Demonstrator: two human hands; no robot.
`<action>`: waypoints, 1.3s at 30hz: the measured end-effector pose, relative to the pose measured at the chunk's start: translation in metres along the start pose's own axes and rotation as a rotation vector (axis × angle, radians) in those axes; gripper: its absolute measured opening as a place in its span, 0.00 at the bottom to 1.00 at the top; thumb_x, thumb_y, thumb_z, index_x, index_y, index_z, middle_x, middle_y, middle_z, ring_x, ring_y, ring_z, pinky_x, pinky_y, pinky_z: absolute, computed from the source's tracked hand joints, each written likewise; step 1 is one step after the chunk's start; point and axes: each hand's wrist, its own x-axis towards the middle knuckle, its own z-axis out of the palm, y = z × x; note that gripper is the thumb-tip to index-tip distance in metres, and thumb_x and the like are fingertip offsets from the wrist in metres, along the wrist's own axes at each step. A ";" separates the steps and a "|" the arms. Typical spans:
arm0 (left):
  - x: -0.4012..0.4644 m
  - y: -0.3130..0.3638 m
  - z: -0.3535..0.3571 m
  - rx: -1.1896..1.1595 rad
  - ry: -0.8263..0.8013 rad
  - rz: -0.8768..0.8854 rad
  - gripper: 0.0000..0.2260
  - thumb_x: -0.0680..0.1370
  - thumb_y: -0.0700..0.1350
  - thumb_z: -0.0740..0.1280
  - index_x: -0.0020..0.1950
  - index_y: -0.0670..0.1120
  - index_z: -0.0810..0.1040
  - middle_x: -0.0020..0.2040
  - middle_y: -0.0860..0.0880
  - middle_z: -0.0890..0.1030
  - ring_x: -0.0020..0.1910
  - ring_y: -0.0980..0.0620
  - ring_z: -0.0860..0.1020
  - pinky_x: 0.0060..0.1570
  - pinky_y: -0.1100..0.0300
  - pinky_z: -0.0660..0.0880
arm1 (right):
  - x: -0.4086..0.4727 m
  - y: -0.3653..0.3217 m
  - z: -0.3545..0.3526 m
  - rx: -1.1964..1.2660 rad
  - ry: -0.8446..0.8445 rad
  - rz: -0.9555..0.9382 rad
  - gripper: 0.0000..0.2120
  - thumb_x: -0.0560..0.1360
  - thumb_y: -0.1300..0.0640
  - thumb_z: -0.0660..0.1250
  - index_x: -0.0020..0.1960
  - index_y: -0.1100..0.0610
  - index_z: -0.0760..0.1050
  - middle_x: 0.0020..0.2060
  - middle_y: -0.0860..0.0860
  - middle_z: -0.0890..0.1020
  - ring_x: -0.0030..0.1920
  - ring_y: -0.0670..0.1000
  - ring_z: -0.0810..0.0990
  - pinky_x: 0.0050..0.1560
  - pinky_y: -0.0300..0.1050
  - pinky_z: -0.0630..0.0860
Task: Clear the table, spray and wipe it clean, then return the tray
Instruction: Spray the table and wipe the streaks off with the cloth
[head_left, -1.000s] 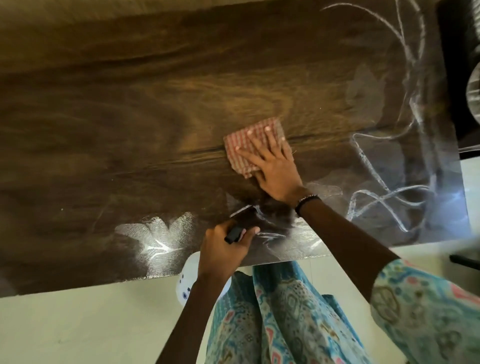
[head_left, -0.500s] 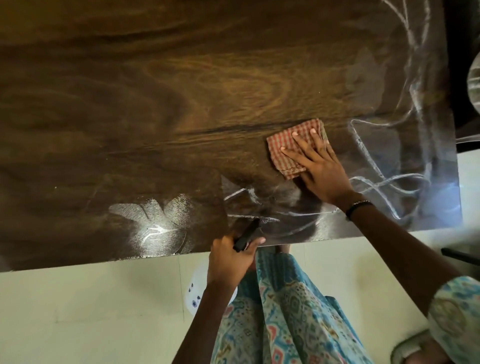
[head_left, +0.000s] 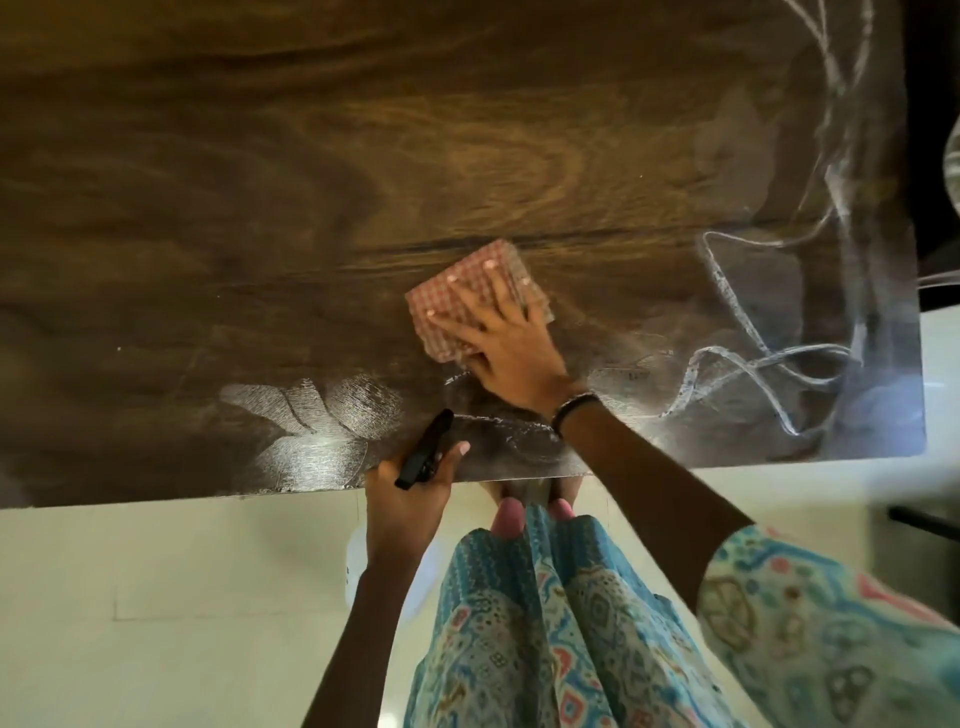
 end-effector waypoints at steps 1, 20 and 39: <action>-0.002 0.001 -0.001 0.009 0.002 0.044 0.22 0.65 0.58 0.75 0.51 0.45 0.84 0.42 0.46 0.85 0.46 0.47 0.83 0.49 0.56 0.77 | -0.003 -0.013 0.007 -0.010 0.007 -0.064 0.31 0.71 0.53 0.68 0.73 0.45 0.65 0.76 0.54 0.61 0.75 0.67 0.52 0.69 0.73 0.51; -0.019 -0.013 0.008 0.058 -0.010 0.042 0.14 0.64 0.61 0.72 0.36 0.52 0.80 0.31 0.53 0.81 0.31 0.59 0.77 0.37 0.67 0.71 | -0.036 0.015 0.003 -0.018 0.060 0.231 0.30 0.74 0.51 0.63 0.75 0.44 0.60 0.77 0.53 0.58 0.76 0.66 0.50 0.70 0.71 0.49; -0.048 -0.050 -0.012 0.162 -0.156 0.095 0.11 0.72 0.52 0.74 0.36 0.49 0.76 0.23 0.52 0.70 0.22 0.51 0.63 0.27 0.58 0.64 | -0.151 -0.001 0.029 -0.151 -0.070 0.018 0.27 0.75 0.46 0.55 0.74 0.46 0.61 0.75 0.55 0.62 0.75 0.64 0.53 0.71 0.67 0.54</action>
